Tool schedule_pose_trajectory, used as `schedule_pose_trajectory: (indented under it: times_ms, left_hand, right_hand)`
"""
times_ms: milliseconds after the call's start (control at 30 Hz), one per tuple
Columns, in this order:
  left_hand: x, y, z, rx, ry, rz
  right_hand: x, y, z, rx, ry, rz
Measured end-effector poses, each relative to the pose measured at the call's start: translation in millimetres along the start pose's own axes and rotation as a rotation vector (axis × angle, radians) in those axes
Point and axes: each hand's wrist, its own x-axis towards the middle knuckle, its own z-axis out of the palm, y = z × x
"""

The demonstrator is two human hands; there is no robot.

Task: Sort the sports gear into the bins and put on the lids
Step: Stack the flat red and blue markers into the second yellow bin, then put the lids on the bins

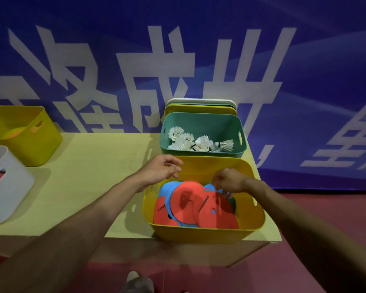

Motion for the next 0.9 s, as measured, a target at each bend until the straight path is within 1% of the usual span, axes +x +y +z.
schedule_pose_trajectory:
  times_ms: [233,500,767,900]
  left_hand:
    - [2.1,6.8,-4.3,-0.046,0.062,0.032]
    - [18.2,13.5,-45.5,-0.079,0.090,0.055]
    - [58.8,-1.2,-92.3,-0.150,0.140,0.092]
    - [82.0,-10.3,-113.2,-0.194,0.147,0.095]
  right_hand:
    - [7.7,-17.7,-4.4,0.101,0.065,-0.137]
    - [29.8,-45.6,-30.5,0.160,0.141,-0.240]
    - [63.5,-78.2,-48.1,0.072,0.210,-0.225]
    - [82.4,-94.9,-61.9,-0.042,0.247,-0.185]
